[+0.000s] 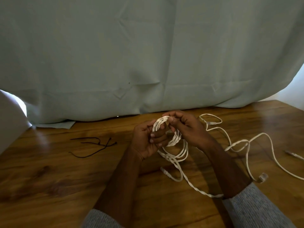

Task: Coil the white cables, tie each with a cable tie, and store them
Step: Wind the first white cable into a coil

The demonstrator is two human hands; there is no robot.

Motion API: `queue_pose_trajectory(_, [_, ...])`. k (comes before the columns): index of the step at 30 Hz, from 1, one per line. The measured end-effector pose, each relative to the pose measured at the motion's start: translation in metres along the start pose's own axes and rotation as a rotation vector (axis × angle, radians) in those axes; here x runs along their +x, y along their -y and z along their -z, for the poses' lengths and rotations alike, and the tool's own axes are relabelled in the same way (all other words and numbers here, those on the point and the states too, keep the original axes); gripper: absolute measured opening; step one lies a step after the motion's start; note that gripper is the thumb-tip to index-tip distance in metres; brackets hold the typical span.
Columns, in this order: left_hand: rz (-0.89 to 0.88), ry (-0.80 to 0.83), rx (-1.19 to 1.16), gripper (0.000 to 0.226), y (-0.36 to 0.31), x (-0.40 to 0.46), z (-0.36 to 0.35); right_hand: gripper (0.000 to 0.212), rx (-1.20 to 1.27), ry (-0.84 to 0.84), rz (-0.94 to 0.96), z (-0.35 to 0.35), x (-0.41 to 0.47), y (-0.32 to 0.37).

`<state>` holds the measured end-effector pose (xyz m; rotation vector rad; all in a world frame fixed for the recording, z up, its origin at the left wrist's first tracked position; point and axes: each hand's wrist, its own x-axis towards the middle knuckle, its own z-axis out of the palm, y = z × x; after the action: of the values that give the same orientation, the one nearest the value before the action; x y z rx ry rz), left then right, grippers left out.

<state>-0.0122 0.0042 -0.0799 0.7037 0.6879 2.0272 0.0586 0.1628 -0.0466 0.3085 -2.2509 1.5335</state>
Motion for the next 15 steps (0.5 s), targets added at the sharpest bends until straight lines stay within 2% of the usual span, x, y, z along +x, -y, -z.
queue_pose_trajectory(6, [-0.008,0.022,-0.001,0.033,0.0023,0.0017,0.0028,0.018,0.026,-0.039,0.027,0.0036,-0.0020,0.0080])
queue_pose_trajectory(15, [0.016,-0.050,0.184,0.054,-0.0026,-0.0027,-0.0026,0.017,-0.063,-0.026,0.092,-0.0012,-0.0014,0.0017])
